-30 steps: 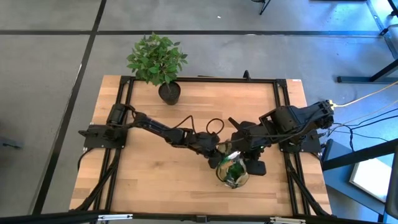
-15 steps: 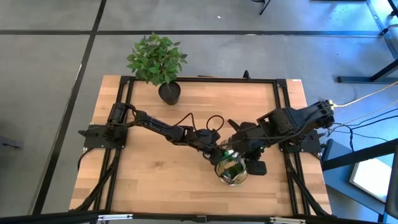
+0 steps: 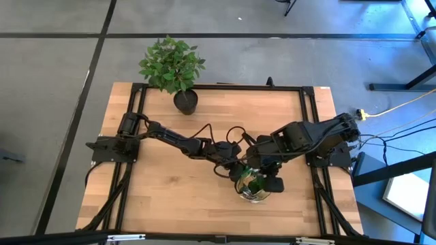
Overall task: Pick & Place Garden tools in Gardening bag
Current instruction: Put the brown trowel into the brown gardening bag
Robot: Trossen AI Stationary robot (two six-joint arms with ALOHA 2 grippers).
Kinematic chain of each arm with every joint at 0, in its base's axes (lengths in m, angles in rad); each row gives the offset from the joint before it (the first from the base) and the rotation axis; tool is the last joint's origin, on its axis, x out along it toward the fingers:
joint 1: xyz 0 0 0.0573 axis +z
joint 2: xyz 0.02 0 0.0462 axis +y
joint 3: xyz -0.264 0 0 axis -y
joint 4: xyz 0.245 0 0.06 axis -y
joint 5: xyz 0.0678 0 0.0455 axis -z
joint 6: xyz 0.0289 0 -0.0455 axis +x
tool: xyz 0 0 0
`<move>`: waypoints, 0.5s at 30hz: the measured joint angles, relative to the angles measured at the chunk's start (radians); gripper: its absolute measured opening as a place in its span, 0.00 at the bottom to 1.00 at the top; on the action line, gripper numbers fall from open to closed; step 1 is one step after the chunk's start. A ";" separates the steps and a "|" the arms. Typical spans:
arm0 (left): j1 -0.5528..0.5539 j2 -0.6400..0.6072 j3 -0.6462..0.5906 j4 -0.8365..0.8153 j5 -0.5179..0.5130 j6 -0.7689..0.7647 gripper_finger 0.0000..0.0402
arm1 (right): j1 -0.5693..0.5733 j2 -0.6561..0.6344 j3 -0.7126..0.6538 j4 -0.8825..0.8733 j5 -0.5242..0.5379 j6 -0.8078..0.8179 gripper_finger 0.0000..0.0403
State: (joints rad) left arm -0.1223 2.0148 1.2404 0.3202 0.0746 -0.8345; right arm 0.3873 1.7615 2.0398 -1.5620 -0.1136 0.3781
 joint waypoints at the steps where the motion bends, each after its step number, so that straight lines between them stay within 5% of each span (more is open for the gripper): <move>1: -0.001 0.000 0.000 0.000 0.000 0.000 0.10 | -0.002 0.000 0.006 -0.001 -0.002 0.007 0.00; 15: -0.013 -0.003 0.000 0.004 -0.011 0.003 0.10 | -0.008 0.030 0.068 -0.009 0.059 0.001 0.00</move>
State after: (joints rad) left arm -0.1352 2.0121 1.2404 0.3247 0.0635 -0.8310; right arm 0.3796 1.7918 2.1075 -1.5706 -0.0546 0.3787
